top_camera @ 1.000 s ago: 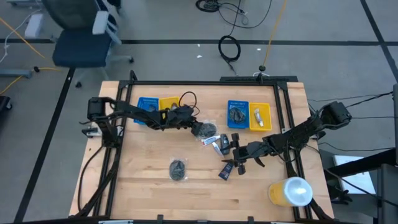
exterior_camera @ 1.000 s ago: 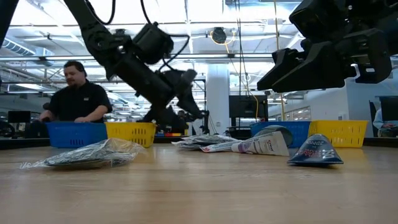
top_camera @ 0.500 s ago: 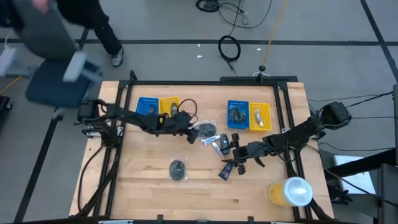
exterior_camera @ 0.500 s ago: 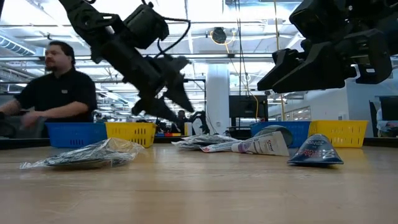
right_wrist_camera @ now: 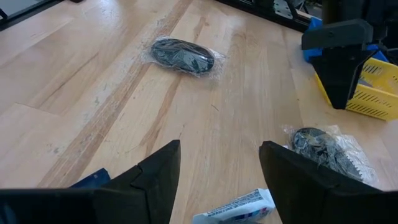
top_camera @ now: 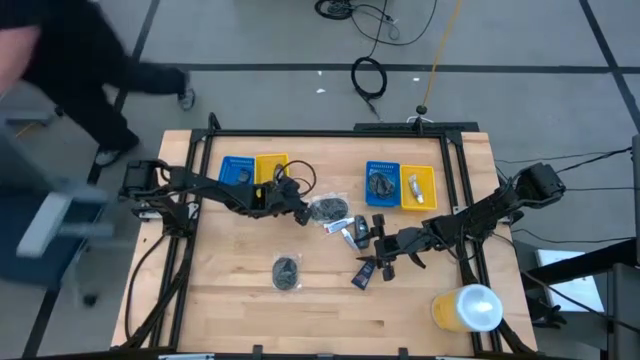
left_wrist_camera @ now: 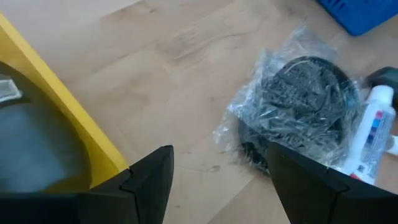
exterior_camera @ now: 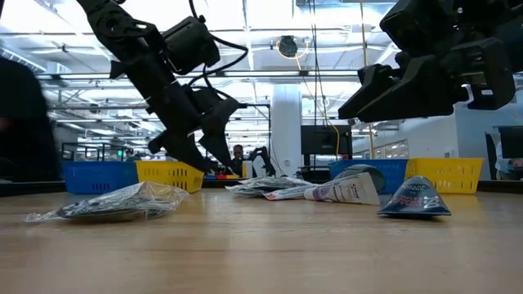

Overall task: Pick & Place Travel size toiletries
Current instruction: Adjust the yellow bin

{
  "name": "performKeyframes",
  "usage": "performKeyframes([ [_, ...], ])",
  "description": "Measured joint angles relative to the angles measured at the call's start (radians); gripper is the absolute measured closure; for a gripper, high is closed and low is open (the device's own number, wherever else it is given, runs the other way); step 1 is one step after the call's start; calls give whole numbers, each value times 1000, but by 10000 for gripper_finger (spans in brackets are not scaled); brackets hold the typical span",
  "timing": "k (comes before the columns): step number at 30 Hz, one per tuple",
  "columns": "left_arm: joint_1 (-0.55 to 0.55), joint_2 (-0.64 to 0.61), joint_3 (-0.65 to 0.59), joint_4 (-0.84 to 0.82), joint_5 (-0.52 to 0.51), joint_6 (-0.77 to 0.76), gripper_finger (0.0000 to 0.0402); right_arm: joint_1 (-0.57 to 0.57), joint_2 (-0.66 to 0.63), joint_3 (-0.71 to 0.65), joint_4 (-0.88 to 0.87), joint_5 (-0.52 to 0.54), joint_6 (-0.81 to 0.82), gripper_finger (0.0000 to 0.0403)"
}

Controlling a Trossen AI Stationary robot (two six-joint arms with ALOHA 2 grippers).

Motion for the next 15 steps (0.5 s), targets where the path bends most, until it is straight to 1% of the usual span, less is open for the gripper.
performKeyframes([
  [3, -9, -18, 0, 46, -1, 6, 144, 0, 0, 0, -2, 0, -1, 192],
  [6, -29, -22, 1, 154, 16, 49, 144, 0, 0, 0, 0, 0, -2, 192],
  [9, -36, -13, 1, 189, 35, 72, 144, 0, 0, 0, -1, 0, -1, 192],
  [13, -25, 26, 0, 197, -61, 52, 144, 0, 0, 0, 3, 0, 0, 192],
  [15, -13, 56, 1, 212, -58, 48, 144, 0, 0, 0, 4, 0, 0, 192],
])
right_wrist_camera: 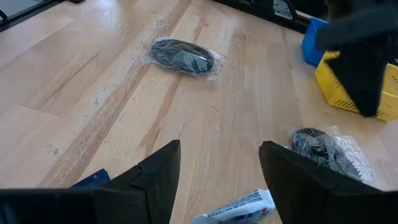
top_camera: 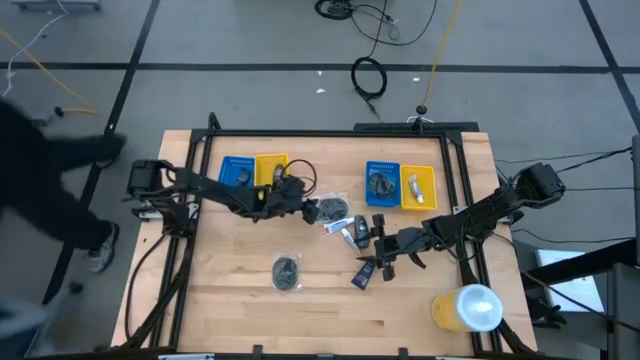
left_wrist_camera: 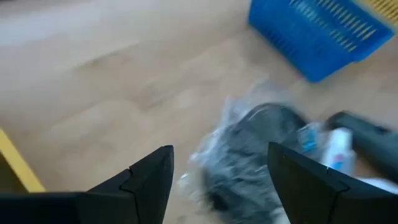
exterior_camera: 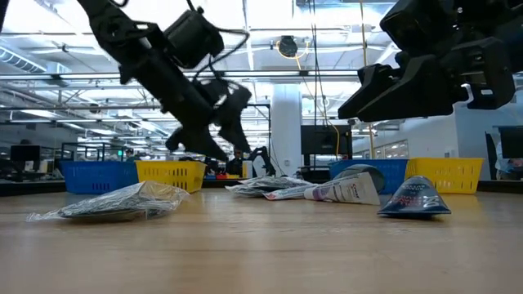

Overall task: Pick & Place Travel size toiletries
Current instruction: Adjust the yellow bin, then put the black hairbrush into the right blue bin

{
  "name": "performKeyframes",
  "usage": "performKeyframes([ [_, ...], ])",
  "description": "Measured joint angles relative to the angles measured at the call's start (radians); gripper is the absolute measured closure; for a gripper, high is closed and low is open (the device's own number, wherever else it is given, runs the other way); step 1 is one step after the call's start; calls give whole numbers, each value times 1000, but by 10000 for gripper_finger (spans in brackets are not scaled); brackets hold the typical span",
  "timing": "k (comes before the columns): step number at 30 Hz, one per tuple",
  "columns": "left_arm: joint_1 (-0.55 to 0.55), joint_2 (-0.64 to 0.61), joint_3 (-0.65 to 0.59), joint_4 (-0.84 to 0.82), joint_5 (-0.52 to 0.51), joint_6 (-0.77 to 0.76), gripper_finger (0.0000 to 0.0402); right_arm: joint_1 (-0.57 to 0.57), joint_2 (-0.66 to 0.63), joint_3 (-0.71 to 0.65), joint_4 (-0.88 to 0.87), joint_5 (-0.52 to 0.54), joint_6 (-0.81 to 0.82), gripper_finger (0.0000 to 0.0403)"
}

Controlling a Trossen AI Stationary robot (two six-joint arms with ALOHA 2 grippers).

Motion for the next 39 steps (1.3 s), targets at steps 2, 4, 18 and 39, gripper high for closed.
performKeyframes([
  [2, 12, 33, 0, 34, 20, -1, 144, 0, 0, 0, 2, 0, 0, 192],
  [4, 22, 56, 0, 78, 46, 15, 144, 0, 0, 0, 2, 0, 0, 192],
  [18, 25, 66, 0, 152, 111, 48, 144, 0, 0, 0, 2, 0, -2, 192],
  [39, 22, 193, 256, -75, 28, 164, 144, 0, 0, 0, 24, 0, -10, 192],
])
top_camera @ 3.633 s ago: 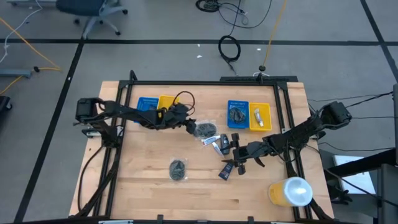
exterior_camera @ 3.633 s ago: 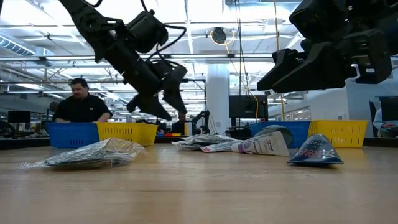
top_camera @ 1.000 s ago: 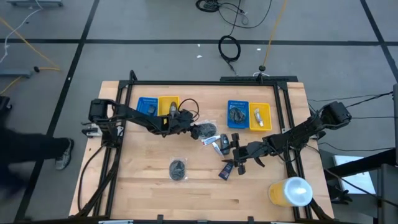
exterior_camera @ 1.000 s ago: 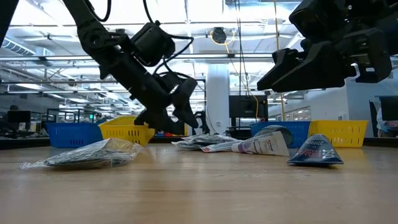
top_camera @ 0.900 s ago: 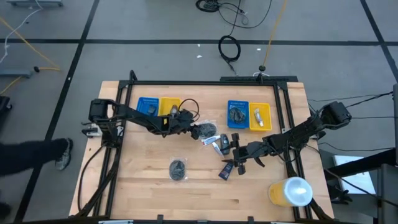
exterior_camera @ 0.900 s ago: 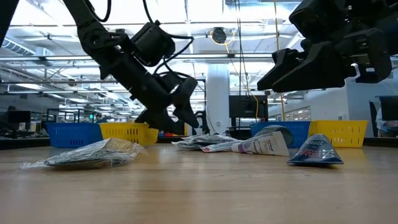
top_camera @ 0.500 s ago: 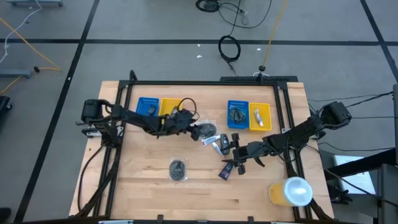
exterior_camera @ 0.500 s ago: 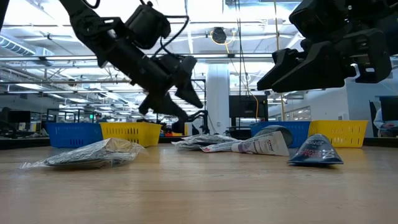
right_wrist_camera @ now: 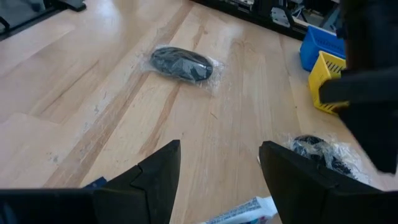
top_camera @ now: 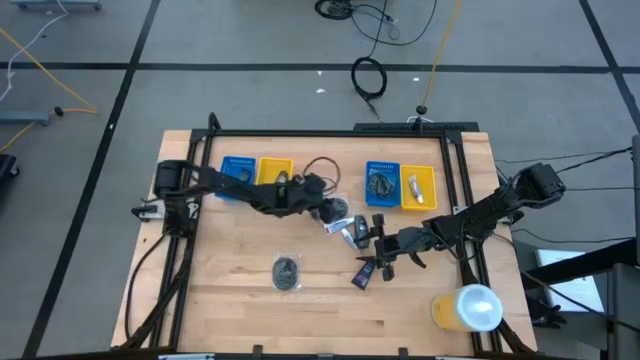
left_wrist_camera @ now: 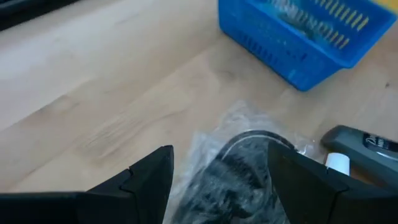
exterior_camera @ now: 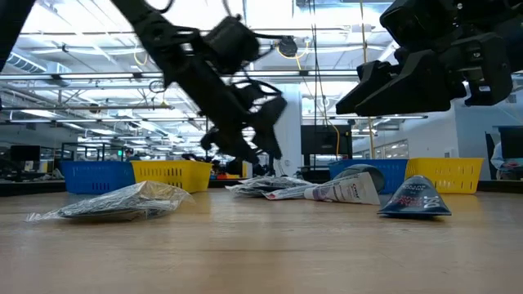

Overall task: Pick & Place Travel size toiletries
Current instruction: Put the black hairbrush into the right blue bin

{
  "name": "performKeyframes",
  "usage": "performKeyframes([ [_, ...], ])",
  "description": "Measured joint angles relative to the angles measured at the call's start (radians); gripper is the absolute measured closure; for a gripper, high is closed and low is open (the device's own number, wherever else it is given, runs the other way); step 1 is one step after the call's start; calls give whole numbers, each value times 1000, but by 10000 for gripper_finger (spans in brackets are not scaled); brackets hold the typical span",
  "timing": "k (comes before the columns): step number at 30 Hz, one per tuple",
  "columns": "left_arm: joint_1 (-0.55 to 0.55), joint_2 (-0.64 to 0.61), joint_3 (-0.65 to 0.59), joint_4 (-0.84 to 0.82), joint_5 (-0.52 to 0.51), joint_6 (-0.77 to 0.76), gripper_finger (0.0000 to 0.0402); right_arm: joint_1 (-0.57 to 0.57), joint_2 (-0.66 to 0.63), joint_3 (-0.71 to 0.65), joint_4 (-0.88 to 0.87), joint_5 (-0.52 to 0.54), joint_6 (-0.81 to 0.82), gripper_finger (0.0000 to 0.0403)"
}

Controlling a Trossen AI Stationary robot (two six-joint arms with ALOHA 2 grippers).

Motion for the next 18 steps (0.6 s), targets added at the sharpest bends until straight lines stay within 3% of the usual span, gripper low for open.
performKeyframes([
  [5, 3, 92, 129, -144, 52, 22, 144, 0, 0, 0, -3, -1, 6, 192],
  [11, 4, 142, 163, -169, 75, 56, 155, 0, 0, 0, -9, -1, 7, 192],
  [14, 4, 144, 165, -174, 75, 59, 193, 0, 0, 0, -12, 0, 7, 192],
  [18, 2, 143, 165, -171, 90, 97, 275, 0, 0, 0, -15, 0, 7, 192],
])
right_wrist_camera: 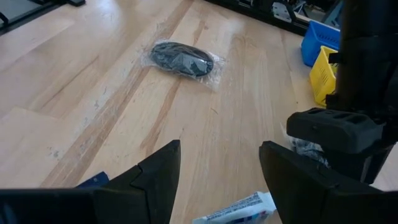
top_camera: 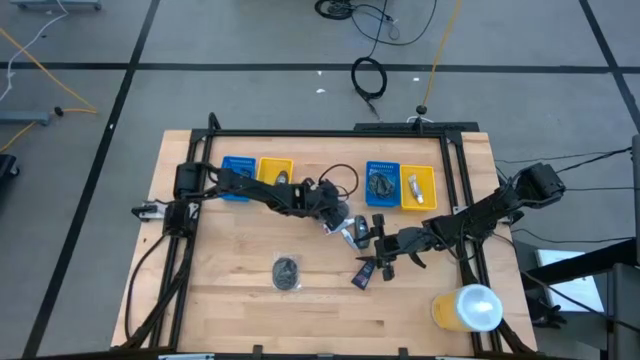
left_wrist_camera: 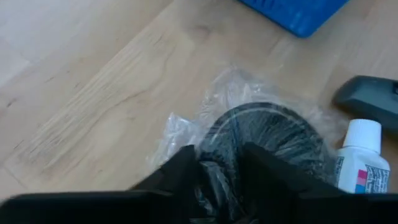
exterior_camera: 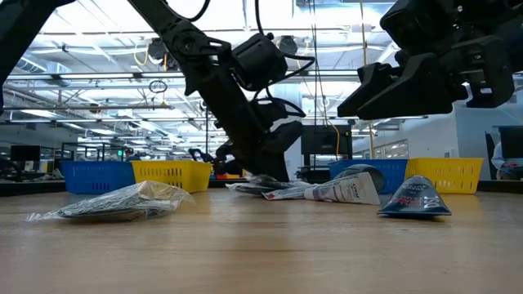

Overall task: Pick & Place Travel size toiletries
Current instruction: Put the black hairbrush into the right blue bin

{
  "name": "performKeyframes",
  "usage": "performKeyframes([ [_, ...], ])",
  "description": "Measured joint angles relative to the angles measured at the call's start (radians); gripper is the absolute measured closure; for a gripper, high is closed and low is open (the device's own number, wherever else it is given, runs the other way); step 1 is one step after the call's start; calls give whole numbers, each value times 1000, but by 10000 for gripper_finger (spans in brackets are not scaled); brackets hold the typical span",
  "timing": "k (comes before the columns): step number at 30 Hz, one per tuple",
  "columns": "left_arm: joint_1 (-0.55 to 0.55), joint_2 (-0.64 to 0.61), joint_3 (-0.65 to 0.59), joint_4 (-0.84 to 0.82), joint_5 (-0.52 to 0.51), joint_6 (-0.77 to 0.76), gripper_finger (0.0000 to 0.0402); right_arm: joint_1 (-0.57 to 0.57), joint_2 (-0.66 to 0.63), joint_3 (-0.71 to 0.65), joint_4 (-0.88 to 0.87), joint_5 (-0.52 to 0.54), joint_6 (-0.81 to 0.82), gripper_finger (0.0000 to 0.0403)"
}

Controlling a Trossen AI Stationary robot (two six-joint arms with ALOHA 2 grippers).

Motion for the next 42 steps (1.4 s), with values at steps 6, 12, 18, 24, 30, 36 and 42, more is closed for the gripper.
performKeyframes([
  [6, -13, -9, 0, 10, 20, 41, 391, 0, 0, 0, 0, 3, -8, 192],
  [12, -45, -46, 0, 13, -3, 91, 385, 0, -6, 0, -15, 120, -7, 192],
  [18, -113, -99, 0, -7, -112, 140, 395, -1, -98, 0, -122, 299, 126, 191],
  [24, -196, -120, 0, 68, -229, 229, 399, -19, -273, 0, -341, 335, 312, 165],
  [30, -248, -120, 0, 179, -284, 327, 395, -46, -294, 0, -389, 199, 374, 136],
  [36, -275, -120, 0, 246, -315, 383, 392, -91, -217, 0, -329, 181, 405, 134],
  [42, -291, -120, 0, 261, -315, 415, 399, -108, -140, 0, -184, 147, 334, 159],
])
